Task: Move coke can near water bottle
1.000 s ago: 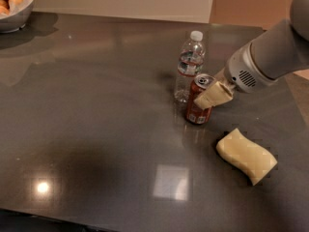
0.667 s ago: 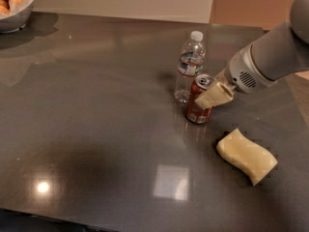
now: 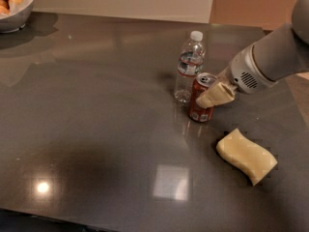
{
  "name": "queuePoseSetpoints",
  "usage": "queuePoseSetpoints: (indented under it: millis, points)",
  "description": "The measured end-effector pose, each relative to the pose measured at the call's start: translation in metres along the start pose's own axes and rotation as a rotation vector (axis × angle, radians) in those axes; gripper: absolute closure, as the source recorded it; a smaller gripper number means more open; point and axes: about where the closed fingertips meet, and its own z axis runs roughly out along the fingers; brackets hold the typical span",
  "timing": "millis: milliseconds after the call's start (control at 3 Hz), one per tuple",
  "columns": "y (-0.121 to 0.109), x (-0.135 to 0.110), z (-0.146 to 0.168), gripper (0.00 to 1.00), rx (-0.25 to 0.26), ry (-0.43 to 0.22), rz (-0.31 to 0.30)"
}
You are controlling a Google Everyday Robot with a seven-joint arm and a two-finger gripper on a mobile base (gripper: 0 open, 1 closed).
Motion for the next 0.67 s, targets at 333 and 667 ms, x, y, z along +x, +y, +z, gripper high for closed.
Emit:
queuePoseSetpoints:
  millis: [333,667]
  points:
    - [0.0010,-0.0007,0.0006,0.00,-0.001,0.000,-0.002]
    - [0.0010,-0.0008,0.0006,0.00,-0.001,0.000,-0.002]
